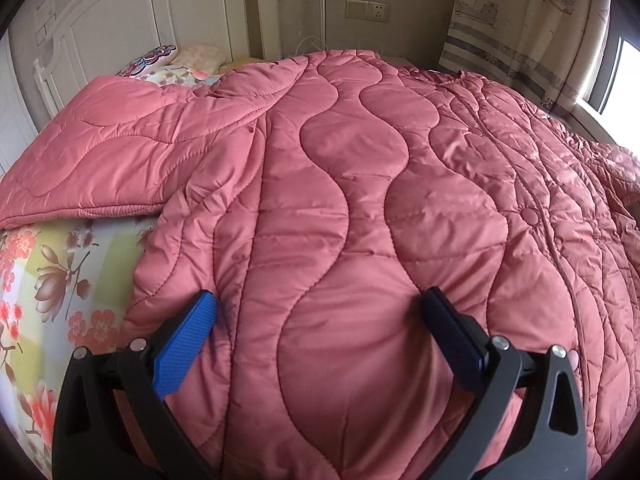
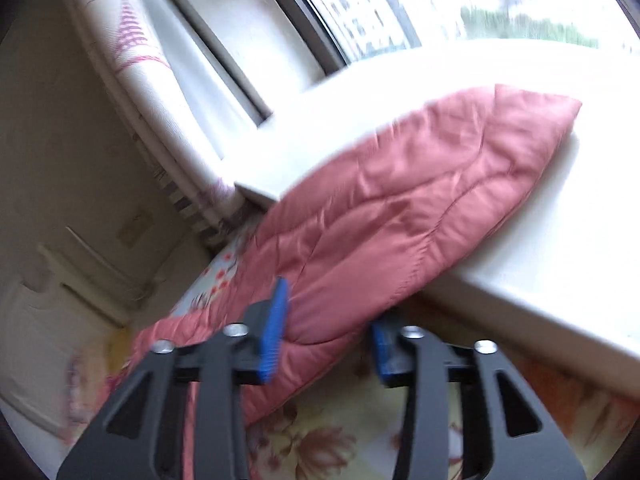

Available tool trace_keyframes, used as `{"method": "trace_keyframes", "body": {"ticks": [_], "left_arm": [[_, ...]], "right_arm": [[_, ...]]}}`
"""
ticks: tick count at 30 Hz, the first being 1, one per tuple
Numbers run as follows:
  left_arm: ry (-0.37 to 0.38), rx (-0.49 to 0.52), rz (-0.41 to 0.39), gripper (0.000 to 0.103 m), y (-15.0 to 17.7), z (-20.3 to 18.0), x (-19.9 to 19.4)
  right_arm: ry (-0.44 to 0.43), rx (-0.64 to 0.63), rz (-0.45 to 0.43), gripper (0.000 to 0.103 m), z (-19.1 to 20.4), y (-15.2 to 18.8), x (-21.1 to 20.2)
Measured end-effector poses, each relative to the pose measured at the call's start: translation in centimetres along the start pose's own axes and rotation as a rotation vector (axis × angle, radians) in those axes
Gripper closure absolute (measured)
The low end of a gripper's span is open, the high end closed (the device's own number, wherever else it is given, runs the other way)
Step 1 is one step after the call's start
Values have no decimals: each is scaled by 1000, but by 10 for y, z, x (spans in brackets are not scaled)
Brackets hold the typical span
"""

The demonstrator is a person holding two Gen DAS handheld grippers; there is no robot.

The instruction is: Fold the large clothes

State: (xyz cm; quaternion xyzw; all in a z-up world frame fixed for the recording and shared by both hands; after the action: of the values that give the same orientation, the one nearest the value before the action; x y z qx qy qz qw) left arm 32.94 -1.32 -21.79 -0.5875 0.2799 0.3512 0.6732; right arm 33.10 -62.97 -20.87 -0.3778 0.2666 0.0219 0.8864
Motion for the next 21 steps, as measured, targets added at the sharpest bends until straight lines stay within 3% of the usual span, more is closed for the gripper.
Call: {"method": "trace_keyframes", "body": {"ticks": [4, 7, 10, 12, 14, 16, 18, 21], "left_arm": [[3, -2, -1, 2, -1, 1, 1], [2, -3, -2, 2, -1, 1, 1], [2, -2, -2, 2, -2, 1, 1], [3, -3, -2, 2, -1, 1, 1], [3, -3, -2, 2, -1, 1, 1], [3, -3, -2, 2, -2, 1, 1], [3, -4, -2, 2, -1, 2, 1], [2, -3, -3, 2, -1, 2, 1]], "right_arm": [[37, -303, -97, 77, 67, -11, -9], [-30, -580, -131, 77, 154, 12, -16], [-148, -980, -82, 77, 250, 94, -17], [-212, -1187, 1, 76, 281, 162, -17], [-258, -1356, 136, 56, 286, 229, -9], [-253, -1498, 255, 50, 270, 285, 2], [-218, -1529, 253, 49, 254, 299, 5], [-257, -1371, 295, 41, 239, 275, 1]]}}
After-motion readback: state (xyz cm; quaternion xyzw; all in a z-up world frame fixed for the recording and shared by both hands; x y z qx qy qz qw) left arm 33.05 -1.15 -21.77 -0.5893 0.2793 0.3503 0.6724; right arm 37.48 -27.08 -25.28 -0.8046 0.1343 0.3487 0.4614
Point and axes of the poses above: each gripper's, at about its wrist camera, not at the fingertips, and x roughly the way its jaws point, z to its left, y to its underside, the point moved 9 cm from there along x, roughly the way its jaws point, and after that the axes turned 10 degrees about -y, right-handed, at the moved point
